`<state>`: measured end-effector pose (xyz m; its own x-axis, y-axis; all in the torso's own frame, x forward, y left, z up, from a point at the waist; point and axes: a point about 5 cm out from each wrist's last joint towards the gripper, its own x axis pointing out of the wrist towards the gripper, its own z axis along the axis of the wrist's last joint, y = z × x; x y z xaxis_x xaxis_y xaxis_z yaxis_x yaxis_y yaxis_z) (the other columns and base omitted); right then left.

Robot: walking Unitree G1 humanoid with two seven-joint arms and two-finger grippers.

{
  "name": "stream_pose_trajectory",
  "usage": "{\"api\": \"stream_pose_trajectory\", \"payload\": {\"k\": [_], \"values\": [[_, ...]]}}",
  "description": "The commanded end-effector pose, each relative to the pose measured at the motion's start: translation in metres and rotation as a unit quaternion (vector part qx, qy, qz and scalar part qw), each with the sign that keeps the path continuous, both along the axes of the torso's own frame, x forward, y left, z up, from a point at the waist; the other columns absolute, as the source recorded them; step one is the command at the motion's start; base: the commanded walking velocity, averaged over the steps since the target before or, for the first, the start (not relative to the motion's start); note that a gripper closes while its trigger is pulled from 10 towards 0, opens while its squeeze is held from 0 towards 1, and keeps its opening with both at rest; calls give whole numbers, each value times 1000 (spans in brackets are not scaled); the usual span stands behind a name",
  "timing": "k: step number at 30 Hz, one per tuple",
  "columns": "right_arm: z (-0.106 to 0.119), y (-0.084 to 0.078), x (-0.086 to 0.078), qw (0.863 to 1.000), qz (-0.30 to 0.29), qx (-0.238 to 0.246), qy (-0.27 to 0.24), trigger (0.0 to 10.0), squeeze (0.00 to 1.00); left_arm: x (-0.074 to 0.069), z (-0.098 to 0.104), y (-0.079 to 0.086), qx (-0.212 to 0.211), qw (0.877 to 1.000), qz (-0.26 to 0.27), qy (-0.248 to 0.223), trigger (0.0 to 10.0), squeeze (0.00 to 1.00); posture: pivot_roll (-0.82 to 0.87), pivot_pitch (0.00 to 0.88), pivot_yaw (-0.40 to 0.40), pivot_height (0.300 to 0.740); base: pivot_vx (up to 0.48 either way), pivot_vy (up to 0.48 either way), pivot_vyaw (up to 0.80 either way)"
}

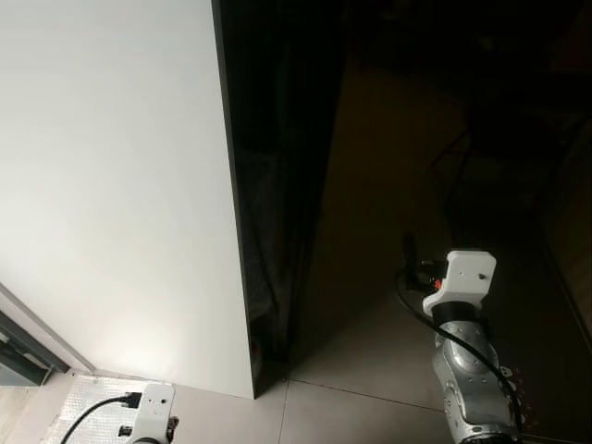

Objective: Restocking fridge

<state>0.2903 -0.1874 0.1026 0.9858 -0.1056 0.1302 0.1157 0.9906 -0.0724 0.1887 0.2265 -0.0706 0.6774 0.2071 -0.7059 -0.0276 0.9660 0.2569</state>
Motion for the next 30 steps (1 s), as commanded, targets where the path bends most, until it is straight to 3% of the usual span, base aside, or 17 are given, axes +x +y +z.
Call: {"api": "stream_pose_trajectory", "payload": {"k": [1, 14, 23, 30], "values": [[9, -3, 2, 1000, -8, 5, -14, 10000, 0, -2, -1, 3, 4, 1000, 9, 4, 10000, 0, -86, 94, -51, 740, 0, 307, 0], [9, -4, 2, 1000, -10, 4, -9, 10000, 0, 0, 0, 0, 2, 1000, 12, -1, 10000, 0, -86, 119, -59, 740, 0, 296, 0], [9, -7, 2, 1000, -12, 1, -7, 10000, 0, 0, 0, 0, 1, 1000, 11, -3, 10000, 0, -91, 128, -61, 740, 0, 0, 0], [9, -6, 2, 1000, -10, 1, -7, 10000, 0, 2, 0, -5, 1, 1000, 9, -4, 10000, 0, -92, 130, -62, 740, 0, 314, 0]]}}
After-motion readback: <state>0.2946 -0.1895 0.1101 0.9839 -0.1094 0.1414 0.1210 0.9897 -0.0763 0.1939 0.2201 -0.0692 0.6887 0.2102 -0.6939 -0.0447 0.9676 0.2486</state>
